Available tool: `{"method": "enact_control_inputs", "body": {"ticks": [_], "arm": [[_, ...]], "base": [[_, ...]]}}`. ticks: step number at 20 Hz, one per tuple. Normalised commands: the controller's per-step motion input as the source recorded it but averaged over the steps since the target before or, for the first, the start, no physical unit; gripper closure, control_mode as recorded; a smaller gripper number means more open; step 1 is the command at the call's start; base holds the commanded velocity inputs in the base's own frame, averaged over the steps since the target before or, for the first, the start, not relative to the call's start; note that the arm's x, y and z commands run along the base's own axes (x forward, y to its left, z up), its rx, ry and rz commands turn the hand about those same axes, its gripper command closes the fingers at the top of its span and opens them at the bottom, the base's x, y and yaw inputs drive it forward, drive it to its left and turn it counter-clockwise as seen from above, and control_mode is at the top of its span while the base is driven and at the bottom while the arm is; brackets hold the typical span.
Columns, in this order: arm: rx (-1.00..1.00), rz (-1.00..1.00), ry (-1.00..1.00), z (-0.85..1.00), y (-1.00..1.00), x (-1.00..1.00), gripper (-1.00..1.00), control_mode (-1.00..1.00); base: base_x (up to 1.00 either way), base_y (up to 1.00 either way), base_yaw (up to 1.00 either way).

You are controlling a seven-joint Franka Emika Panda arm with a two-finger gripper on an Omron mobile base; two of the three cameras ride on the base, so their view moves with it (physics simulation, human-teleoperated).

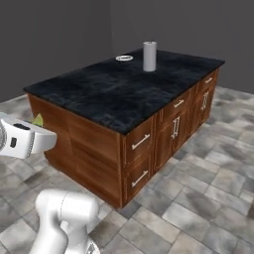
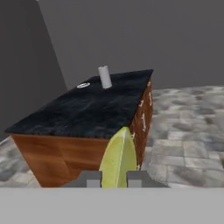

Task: Take the lemon wedge from the fridge and place it on the plate with fish on the dining counter.

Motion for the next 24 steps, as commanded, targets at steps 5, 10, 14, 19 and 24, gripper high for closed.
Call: {"method": "enact_control_inputs", "body": {"ticks": [5, 10, 14, 19, 24], "arm": [[0.00, 0.00, 0.00, 0.00, 0.00, 0.00, 1.00, 1.00], [0.00, 0.00, 0.00, 0.00, 0.00, 0.00, 1.00, 1.00], [0.00, 0.00, 0.00, 0.00, 0.00, 0.00, 1.00, 1.00], [0.00, 0.00, 0.00, 0.00, 0.00, 0.00, 1.00, 1.00], [0.00, 0.00, 0.00, 0.00, 0.00, 0.00, 1.00, 1.00]], "base": [[1.00, 1.00, -0.03], [1.00, 1.00, -0.04], [1.00, 1.00, -0.05], [0.94, 1.00, -0.03], [0.75, 1.00, -0.01]]}}
